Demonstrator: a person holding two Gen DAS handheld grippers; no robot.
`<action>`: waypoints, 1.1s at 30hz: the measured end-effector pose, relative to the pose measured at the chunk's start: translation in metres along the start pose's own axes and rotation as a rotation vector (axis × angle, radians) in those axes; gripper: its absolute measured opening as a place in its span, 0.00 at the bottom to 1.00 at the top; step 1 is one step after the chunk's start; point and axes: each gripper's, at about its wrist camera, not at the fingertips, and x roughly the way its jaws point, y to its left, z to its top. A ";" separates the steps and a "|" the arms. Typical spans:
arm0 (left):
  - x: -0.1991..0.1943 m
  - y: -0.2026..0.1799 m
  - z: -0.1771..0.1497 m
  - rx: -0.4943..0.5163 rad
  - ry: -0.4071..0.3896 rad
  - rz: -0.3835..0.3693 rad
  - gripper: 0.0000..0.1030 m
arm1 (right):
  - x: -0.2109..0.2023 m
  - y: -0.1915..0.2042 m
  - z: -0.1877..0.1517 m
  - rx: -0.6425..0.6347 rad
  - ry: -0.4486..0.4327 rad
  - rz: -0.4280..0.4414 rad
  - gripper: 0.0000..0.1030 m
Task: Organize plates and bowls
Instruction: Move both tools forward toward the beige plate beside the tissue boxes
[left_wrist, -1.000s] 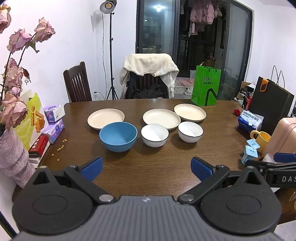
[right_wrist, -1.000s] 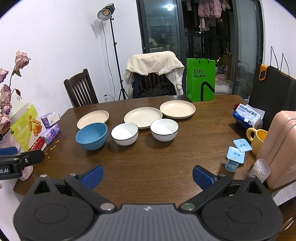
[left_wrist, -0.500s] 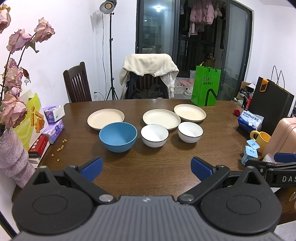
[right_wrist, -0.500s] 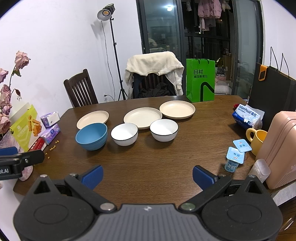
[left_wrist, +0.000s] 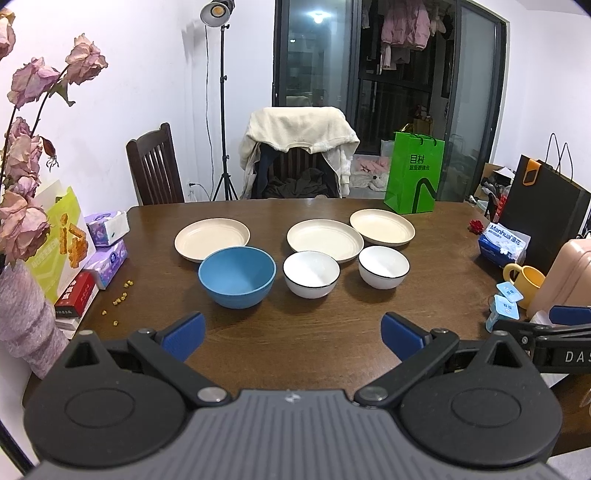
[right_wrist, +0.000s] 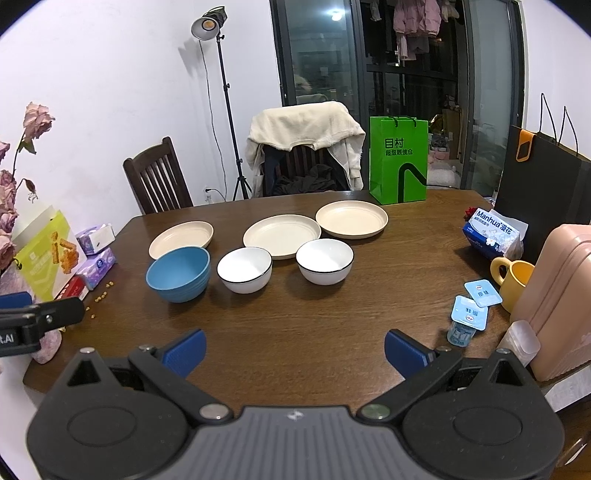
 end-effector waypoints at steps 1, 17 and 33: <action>0.001 0.001 0.001 -0.001 0.000 0.001 1.00 | 0.003 0.000 0.003 0.000 0.001 -0.001 1.00; 0.050 0.023 0.029 -0.014 0.021 0.019 1.00 | 0.046 0.013 0.030 -0.017 0.027 0.002 1.00; 0.105 0.074 0.063 -0.042 0.030 0.048 1.00 | 0.111 0.047 0.070 -0.032 0.040 0.020 1.00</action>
